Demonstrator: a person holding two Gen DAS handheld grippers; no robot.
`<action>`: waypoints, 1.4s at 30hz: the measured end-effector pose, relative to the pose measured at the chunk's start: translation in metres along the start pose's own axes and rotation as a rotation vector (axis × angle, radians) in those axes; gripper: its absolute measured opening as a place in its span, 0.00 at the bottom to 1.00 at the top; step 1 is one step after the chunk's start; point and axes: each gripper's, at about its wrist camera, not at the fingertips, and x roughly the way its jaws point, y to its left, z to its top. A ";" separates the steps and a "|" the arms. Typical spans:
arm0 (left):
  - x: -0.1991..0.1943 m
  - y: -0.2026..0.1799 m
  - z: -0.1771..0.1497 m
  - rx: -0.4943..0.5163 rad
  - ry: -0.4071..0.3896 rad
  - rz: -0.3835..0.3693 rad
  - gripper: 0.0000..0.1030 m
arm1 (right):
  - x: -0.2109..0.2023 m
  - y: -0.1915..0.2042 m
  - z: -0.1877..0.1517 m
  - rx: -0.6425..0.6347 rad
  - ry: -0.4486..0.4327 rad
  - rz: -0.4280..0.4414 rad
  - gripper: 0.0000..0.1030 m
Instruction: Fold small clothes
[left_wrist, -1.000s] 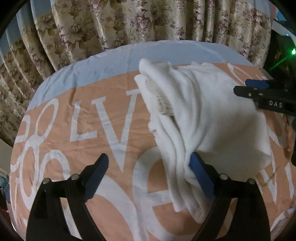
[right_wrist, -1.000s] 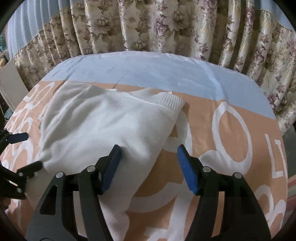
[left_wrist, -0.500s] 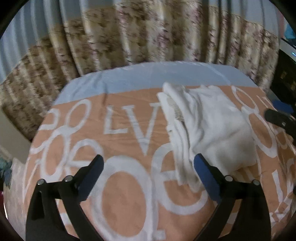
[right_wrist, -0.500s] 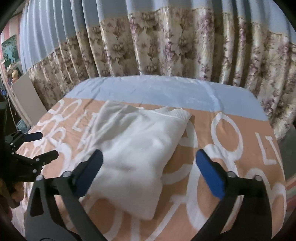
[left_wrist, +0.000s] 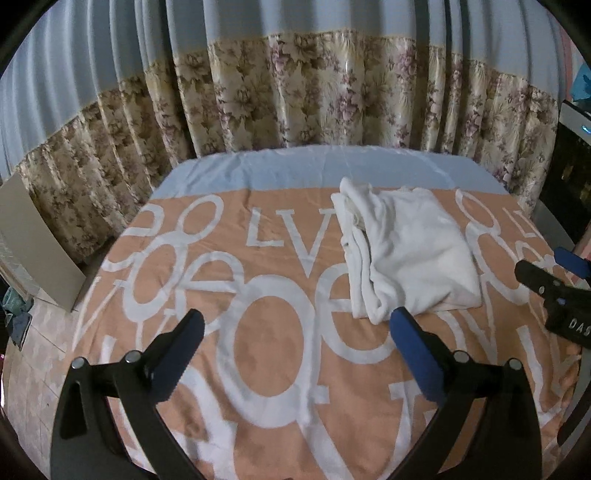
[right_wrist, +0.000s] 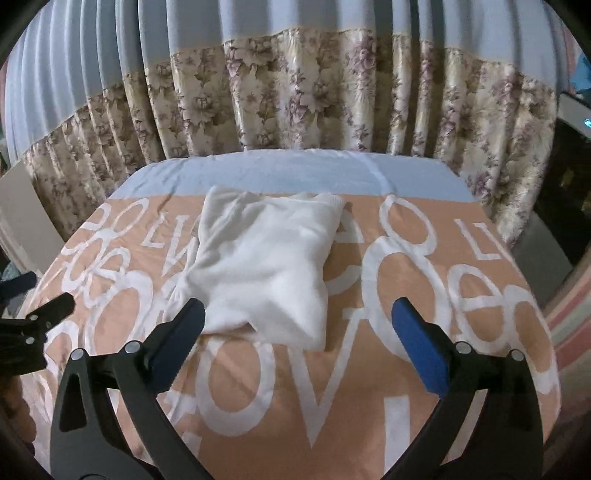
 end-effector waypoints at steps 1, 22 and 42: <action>-0.005 0.000 -0.001 0.002 -0.008 0.006 0.98 | -0.005 0.001 -0.001 -0.003 -0.001 -0.013 0.97; -0.064 -0.008 0.007 -0.040 -0.088 0.017 0.98 | -0.089 0.013 0.001 0.025 -0.140 -0.100 0.97; -0.067 -0.012 0.008 -0.045 -0.097 0.036 0.98 | -0.086 0.017 0.000 0.018 -0.147 -0.128 0.97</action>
